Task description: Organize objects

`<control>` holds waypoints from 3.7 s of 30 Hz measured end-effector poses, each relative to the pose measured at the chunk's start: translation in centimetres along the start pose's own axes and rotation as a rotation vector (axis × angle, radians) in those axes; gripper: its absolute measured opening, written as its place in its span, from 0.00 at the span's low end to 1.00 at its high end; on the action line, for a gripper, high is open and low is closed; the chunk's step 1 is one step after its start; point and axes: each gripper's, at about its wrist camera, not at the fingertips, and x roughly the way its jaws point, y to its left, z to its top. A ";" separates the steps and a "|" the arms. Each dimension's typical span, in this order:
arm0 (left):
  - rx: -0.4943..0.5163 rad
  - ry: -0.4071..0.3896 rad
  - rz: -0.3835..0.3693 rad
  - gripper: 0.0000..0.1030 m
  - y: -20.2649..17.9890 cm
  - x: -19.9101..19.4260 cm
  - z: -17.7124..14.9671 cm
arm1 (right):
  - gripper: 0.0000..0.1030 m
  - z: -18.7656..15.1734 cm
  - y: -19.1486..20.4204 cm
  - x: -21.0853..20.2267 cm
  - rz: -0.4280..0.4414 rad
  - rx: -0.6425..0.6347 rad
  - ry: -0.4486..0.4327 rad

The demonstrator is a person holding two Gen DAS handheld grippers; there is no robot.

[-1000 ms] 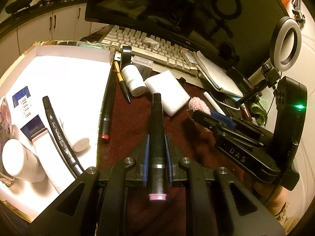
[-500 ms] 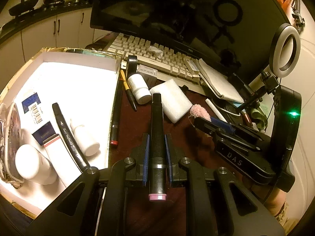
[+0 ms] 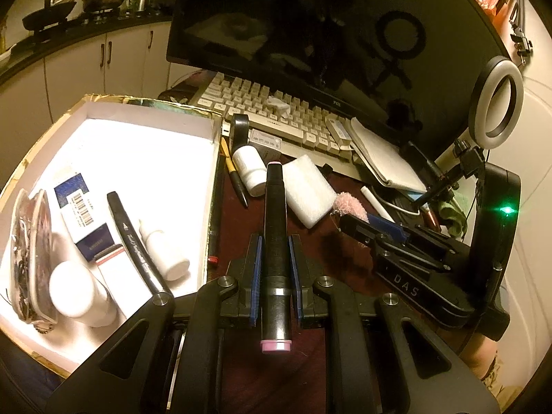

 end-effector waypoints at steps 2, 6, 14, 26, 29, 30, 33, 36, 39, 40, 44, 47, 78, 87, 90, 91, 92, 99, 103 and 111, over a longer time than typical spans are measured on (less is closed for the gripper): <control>-0.003 -0.008 0.003 0.14 0.1 -0.3 0.1 | 0.23 0.1 0.2 0.0 0.002 -0.005 -0.002; -0.015 -0.026 0.010 0.14 0.7 -1.0 0.3 | 0.23 0.2 0.5 0.0 0.005 -0.010 -0.003; -0.039 -0.063 0.027 0.14 1.8 -2.4 0.6 | 0.23 0.4 1.1 0.1 0.012 -0.023 -0.002; -0.095 -0.156 0.081 0.14 4.8 -5.9 1.4 | 0.23 0.7 2.3 0.3 0.028 -0.044 -0.003; -0.119 -0.188 0.111 0.14 6.1 -7.2 1.6 | 0.23 0.8 2.5 0.3 0.033 -0.049 -0.004; -0.132 -0.200 0.125 0.14 6.7 -7.7 1.6 | 0.23 0.8 2.6 0.3 0.034 -0.051 -0.005; -0.163 -0.225 0.168 0.14 8.6 -9.1 1.5 | 0.23 0.9 2.9 0.2 0.037 -0.056 -0.005; -0.205 -0.235 0.224 0.14 10.7 -10.0 1.2 | 0.23 0.9 3.1 0.4 0.042 -0.060 -0.003; -0.258 -0.226 0.282 0.14 13.2 -10.5 0.4 | 0.23 1.0 3.3 0.5 0.047 -0.067 0.002; -0.272 -0.217 0.297 0.14 13.8 -10.5 0.1 | 0.23 1.0 3.5 0.5 0.049 -0.070 0.002; -0.319 -0.166 0.337 0.14 16.1 -9.6 -1.1 | 0.23 1.1 4.1 0.6 0.057 -0.084 0.002; -0.322 -0.138 0.342 0.14 16.3 -8.7 -1.8 | 0.23 1.3 4.7 0.8 0.063 -0.098 0.004; -0.367 -0.084 0.302 0.30 17.6 -7.2 -3.3 | 0.26 5.3 13.7 10.1 0.225 -0.237 0.078; -0.395 -0.143 0.293 0.50 16.9 -9.0 -3.0 | 0.55 5.2 12.9 8.3 0.271 -0.211 0.030; -0.375 -0.153 0.294 0.50 16.1 -9.5 -2.9 | 0.55 5.1 12.5 6.5 0.272 -0.205 -0.012; -0.367 -0.155 0.294 0.51 15.9 -9.6 -2.8 | 0.55 5.0 12.2 5.7 0.265 -0.205 -0.034; -0.359 -0.157 0.292 0.58 15.6 -9.6 -2.7 | 0.55 4.7 11.7 4.6 0.249 -0.202 -0.061; -0.281 -0.130 0.210 0.62 11.9 -8.4 -1.4 | 0.62 1.3 6.1 0.9 0.193 -0.097 -0.064; -0.210 -0.102 0.157 0.62 8.5 -6.9 -0.3 | 0.62 -0.6 2.3 0.2 0.161 -0.012 -0.021; -0.020 -0.017 0.087 0.62 0.3 -1.3 3.0 | 0.62 -2.5 -2.3 -0.4 0.119 0.095 -0.012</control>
